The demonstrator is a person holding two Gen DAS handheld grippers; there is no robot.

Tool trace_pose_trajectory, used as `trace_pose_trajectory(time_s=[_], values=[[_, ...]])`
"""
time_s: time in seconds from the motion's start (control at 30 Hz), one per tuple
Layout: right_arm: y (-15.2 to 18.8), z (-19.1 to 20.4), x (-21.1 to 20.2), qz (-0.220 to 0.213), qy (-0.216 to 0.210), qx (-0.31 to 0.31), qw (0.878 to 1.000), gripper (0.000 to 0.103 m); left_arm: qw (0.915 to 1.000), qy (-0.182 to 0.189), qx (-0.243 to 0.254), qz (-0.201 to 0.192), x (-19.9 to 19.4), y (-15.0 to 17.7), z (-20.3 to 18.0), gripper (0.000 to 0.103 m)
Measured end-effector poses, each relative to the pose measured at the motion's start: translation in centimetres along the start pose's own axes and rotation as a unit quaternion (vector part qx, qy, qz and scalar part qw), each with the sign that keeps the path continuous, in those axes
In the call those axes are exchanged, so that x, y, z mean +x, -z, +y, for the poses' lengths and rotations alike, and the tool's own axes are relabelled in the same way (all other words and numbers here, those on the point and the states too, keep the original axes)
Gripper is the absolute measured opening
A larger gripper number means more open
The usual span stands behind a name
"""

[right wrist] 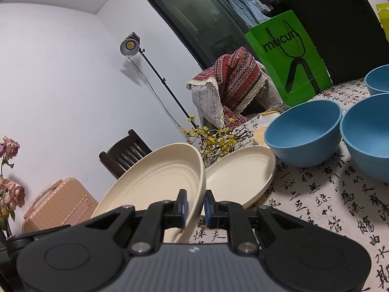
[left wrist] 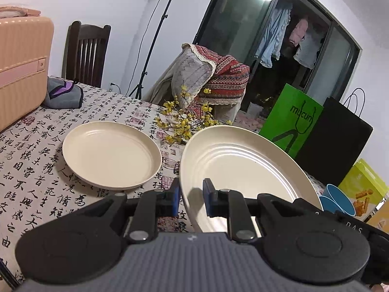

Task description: Organize plates and bowls

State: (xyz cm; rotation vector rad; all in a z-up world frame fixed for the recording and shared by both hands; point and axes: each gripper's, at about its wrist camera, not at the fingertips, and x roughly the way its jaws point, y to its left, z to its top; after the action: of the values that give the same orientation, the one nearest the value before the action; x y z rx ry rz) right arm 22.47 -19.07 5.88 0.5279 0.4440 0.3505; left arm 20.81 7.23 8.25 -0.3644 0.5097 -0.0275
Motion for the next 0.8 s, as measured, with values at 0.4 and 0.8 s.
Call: trace_pose_trajectory(time_s=[0.4, 0.8], values=[[0.4, -0.2, -2.1, -0.008, 0.004, 0.0, 1.0, 0.014, 0.9999, 0.011, 0.003, -0.002, -1.0, 0.8, -0.7, 0.02], [0.7, -0.4, -4.0, -0.013, 0.004, 0.001, 1.0, 0.014, 0.9998, 0.016, 0.004, -0.005, -2.4, 1.6, -1.0, 0.02]])
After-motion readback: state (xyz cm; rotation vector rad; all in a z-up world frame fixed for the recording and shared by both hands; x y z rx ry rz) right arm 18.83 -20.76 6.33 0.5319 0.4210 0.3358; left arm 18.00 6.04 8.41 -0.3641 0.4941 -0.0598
